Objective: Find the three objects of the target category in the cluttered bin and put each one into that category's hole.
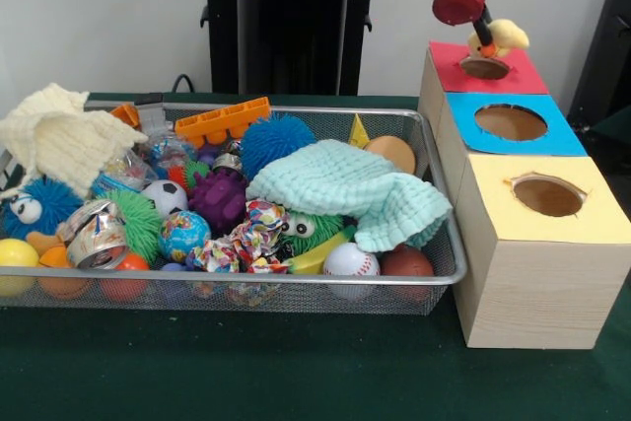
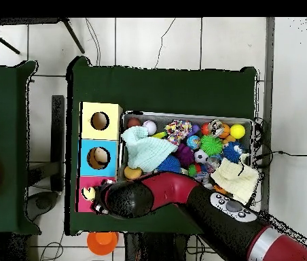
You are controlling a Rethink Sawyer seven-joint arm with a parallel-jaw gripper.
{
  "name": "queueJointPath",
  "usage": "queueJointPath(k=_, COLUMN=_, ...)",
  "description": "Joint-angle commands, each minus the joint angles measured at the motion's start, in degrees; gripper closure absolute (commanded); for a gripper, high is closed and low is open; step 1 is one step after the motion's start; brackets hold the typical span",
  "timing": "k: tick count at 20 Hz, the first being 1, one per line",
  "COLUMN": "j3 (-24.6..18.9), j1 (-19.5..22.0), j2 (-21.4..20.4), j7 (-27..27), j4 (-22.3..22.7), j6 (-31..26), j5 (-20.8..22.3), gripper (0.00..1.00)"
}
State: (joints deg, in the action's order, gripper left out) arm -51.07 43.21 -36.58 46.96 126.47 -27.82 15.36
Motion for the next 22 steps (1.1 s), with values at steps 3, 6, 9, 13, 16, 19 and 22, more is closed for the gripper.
queueJointPath(k=3, j3=3.9, j1=-0.1, j2=0.0, j7=4.2, j4=-2.4, j6=-5.2, j5=2.9, gripper=1.0)
queueJointPath(k=6, j3=4.4, j1=-0.7, j2=0.1, j7=4.3, j4=-2.7, j6=-5.5, j5=3.0, gripper=1.0)
queueJointPath(k=9, j3=5.0, j1=-1.3, j2=-0.2, j7=4.2, j4=-3.0, j6=-6.2, j5=3.1, gripper=1.0)
queueJointPath(k=13, j3=5.4, j1=-1.8, j2=-0.4, j7=4.2, j4=-2.9, j6=-6.4, j5=3.0, gripper=1.0)
queueJointPath(k=16, j3=5.6, j1=-1.9, j2=-0.5, j7=4.0, j4=-2.8, j6=-6.5, j5=2.8, gripper=1.0)
queueJointPath(k=19, j3=5.7, j1=-2.0, j2=-0.5, j7=4.0, j4=-2.7, j6=-6.6, j5=2.7, gripper=1.0)
queueJointPath(k=22, j3=5.8, j1=-2.1, j2=-0.3, j7=3.9, j4=-2.8, j6=-6.7, j5=2.6, gripper=0.0)
